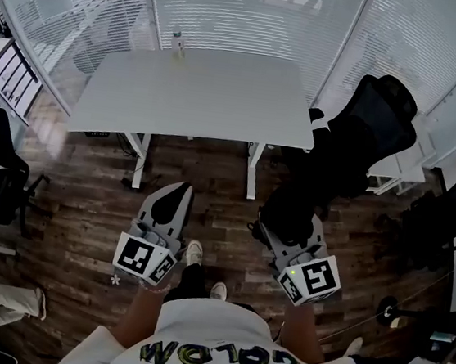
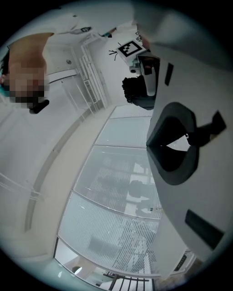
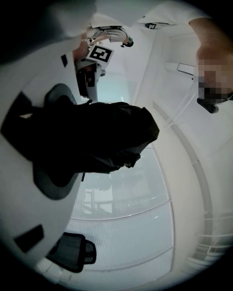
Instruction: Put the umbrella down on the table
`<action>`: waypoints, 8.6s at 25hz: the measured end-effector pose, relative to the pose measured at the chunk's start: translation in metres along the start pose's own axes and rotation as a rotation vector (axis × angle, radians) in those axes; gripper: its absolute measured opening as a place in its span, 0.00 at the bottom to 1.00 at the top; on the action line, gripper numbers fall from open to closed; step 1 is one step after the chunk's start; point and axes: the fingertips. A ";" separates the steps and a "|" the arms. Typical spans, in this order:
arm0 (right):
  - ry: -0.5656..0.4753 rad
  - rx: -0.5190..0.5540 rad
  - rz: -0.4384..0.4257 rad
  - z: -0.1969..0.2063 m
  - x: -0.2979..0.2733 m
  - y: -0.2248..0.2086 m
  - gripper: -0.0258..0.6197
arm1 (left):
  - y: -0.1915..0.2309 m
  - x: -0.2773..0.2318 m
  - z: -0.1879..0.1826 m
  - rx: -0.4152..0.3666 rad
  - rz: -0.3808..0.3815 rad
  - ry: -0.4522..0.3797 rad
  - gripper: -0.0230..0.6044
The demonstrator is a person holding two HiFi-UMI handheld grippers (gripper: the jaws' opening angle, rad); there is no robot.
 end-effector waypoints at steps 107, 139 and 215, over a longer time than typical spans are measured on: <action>0.193 0.155 0.048 0.006 -0.577 -0.295 0.44 | 0.425 -0.472 0.045 0.072 0.110 0.008 0.05; 0.885 0.819 -0.245 0.199 -0.637 -0.246 0.43 | 0.423 -0.455 0.060 0.092 0.098 0.055 0.05; 0.592 0.357 -0.273 0.147 -0.624 -0.247 0.35 | 0.413 -0.459 0.077 0.147 0.086 0.105 0.05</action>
Point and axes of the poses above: the fingertips, and each gripper's own axes: x backward along the fingers, y to its left, z out of its underside, and after that the axes turned 1 degree about y, right-handed
